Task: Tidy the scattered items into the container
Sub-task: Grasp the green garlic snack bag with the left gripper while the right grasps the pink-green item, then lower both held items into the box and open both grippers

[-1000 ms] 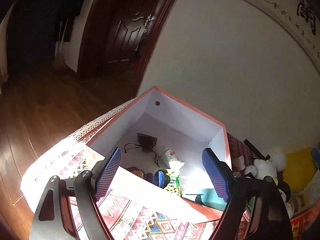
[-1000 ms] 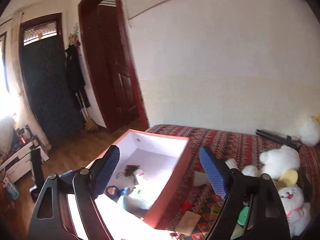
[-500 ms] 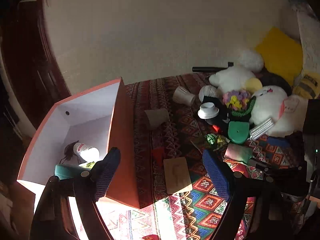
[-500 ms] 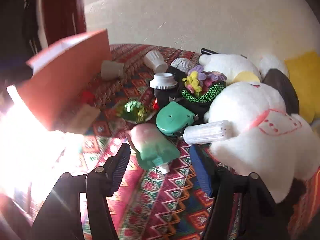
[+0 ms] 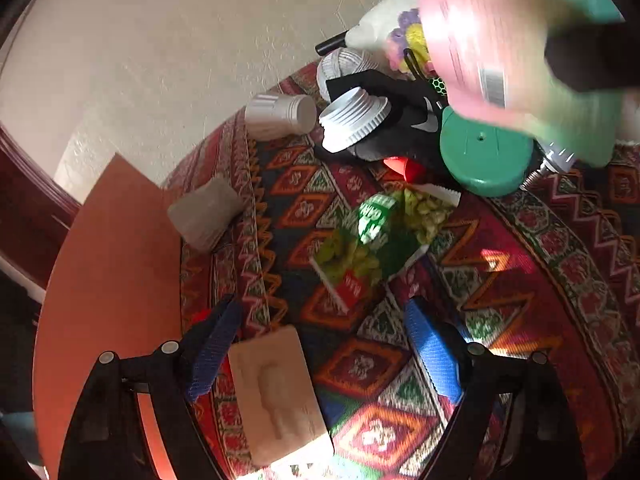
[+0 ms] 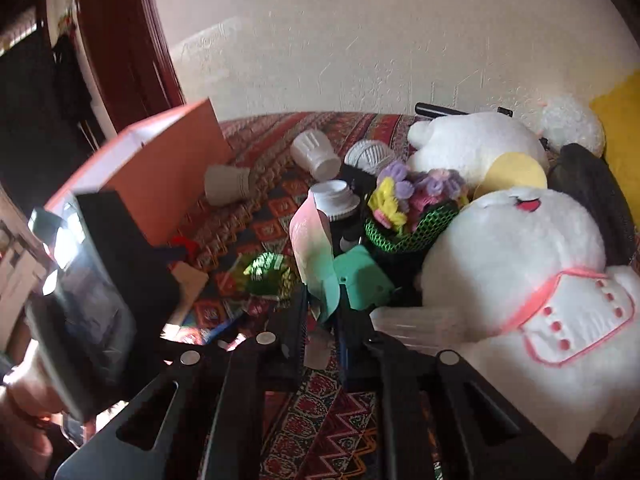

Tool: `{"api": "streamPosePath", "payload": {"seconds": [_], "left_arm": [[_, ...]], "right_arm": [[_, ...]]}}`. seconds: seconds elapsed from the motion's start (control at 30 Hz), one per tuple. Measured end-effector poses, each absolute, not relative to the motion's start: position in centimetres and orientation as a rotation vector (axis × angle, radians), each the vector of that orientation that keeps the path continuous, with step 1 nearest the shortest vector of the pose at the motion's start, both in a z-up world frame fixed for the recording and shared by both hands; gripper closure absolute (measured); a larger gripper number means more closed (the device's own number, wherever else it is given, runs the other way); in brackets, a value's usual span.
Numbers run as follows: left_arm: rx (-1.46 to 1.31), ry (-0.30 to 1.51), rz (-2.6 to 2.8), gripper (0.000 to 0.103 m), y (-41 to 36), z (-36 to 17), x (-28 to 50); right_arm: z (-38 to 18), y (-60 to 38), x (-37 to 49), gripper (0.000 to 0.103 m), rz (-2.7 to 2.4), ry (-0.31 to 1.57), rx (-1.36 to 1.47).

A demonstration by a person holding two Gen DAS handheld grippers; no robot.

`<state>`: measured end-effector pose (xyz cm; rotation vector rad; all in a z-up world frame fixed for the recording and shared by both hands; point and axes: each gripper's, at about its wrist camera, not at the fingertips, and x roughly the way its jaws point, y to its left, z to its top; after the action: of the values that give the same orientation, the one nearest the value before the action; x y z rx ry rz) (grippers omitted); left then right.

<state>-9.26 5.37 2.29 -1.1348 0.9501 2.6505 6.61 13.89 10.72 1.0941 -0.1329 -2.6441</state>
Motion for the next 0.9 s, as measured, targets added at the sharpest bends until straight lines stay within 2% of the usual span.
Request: {"api": "streamPosePath", "payload": {"seconds": [0.17,0.2,0.23,0.27,0.4,0.53,0.67,0.9], "left_arm": [[-1.078,1.076,2.611,0.019,8.2,2.0,-11.4],[-1.089,1.056,2.583,0.037,8.3,1.9,-11.6],[-1.157,0.954,2.527,0.06,8.1,2.0,-12.1],[-1.227,0.854,2.499,0.07,7.8,2.4,-12.6],[-1.351,0.555,2.484,0.073,5.5,4.5,-12.4],[-1.312,0.242,2.531,0.073,1.8,8.9,-9.0],[-1.148,-0.066,2.592,0.073,-2.7,14.6,-2.8],[-0.732,-0.398,2.822,0.072,-14.7,25.6,4.0]], "right_arm": [[12.2,15.5,6.6,0.092,-2.644,-0.273,1.03],[12.2,15.5,6.4,0.092,-2.639,-0.29,1.031],[12.0,15.4,5.8,0.092,-2.633,-0.307,1.033],[12.0,15.6,5.6,0.092,-2.632,-0.323,1.032],[12.5,16.3,6.0,0.092,-2.655,-0.35,0.995],[12.9,17.0,6.2,0.092,-2.665,-0.389,0.971],[13.2,16.6,6.7,0.092,-2.677,-0.37,0.961],[13.4,12.8,8.7,0.092,-2.632,-0.223,0.949]]}}
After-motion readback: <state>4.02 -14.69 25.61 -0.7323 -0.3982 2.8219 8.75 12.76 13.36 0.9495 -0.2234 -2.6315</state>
